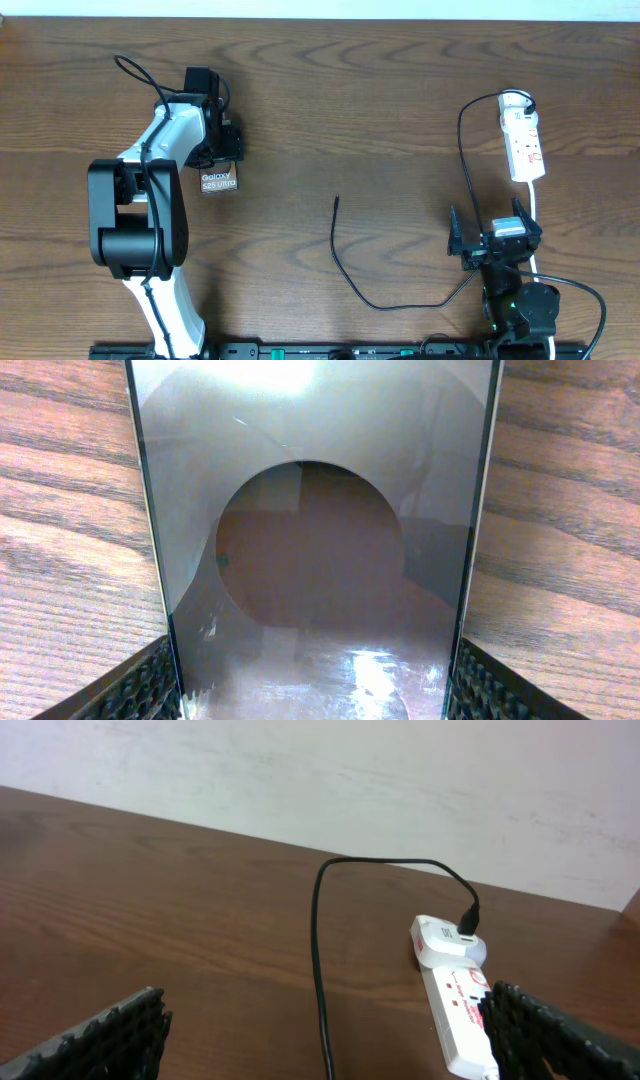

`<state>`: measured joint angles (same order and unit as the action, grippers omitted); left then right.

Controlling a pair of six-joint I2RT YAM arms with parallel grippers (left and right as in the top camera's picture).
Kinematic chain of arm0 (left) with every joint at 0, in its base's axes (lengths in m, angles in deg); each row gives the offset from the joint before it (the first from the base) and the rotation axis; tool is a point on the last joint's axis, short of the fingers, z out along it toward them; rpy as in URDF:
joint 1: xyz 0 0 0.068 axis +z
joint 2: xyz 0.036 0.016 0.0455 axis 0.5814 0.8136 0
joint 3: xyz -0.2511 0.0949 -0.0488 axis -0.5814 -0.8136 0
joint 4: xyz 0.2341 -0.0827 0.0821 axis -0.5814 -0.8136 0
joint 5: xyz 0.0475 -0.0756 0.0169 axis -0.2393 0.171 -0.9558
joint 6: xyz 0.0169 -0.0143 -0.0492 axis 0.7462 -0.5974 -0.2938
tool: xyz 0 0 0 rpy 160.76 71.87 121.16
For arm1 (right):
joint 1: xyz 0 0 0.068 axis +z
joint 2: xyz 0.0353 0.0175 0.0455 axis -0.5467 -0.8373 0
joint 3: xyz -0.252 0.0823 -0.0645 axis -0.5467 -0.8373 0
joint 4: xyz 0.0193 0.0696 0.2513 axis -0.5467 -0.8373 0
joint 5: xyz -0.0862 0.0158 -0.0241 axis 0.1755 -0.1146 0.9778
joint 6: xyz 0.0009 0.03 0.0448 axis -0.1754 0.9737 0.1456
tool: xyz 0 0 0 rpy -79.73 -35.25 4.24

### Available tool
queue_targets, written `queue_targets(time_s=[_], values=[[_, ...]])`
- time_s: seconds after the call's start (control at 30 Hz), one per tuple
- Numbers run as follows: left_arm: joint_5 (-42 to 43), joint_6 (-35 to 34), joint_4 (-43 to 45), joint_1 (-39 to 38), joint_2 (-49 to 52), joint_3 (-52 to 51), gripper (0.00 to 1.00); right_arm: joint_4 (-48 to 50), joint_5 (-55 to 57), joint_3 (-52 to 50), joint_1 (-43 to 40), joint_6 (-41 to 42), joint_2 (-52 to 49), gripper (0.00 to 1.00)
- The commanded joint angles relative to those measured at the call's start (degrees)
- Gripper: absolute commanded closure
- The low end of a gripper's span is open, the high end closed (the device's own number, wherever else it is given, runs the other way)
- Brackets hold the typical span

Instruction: Plug charger to phone and switch on socket

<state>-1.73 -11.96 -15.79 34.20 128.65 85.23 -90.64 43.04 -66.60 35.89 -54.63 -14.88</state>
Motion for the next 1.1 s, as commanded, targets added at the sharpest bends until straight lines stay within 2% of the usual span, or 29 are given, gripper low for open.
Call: queue_targets(time_s=[0.0,0.47,0.63,0.8,0.97,1.07], values=[[-1.73,-0.31,-0.37,-0.09,1.92,0.50,0.28,-0.13,0.26,-0.15,-0.35,0.66,0.09,0.01],[-1.73,-0.31,-0.37,-0.09,1.92,0.50,0.36,-0.13,0.26,-0.15,-0.35,0.66,0.09,0.01],[-1.73,-0.31,-0.35,-0.09,1.92,0.50,0.51,-0.13,0.26,-0.15,-0.35,0.68,0.09,0.01],[-1.75,-0.31,-0.35,-0.09,1.92,0.50,0.80,-0.13,0.26,-0.15,-0.35,0.66,0.09,0.01],[-1.75,-0.31,-0.33,-0.09,1.92,0.50,0.92,-0.13,0.26,-0.15,-0.35,0.66,0.09,0.01],[-1.75,-0.31,-0.35,-0.09,1.92,0.52,0.92,-0.13,0.26,-0.15,-0.35,0.66,0.09,0.01]])
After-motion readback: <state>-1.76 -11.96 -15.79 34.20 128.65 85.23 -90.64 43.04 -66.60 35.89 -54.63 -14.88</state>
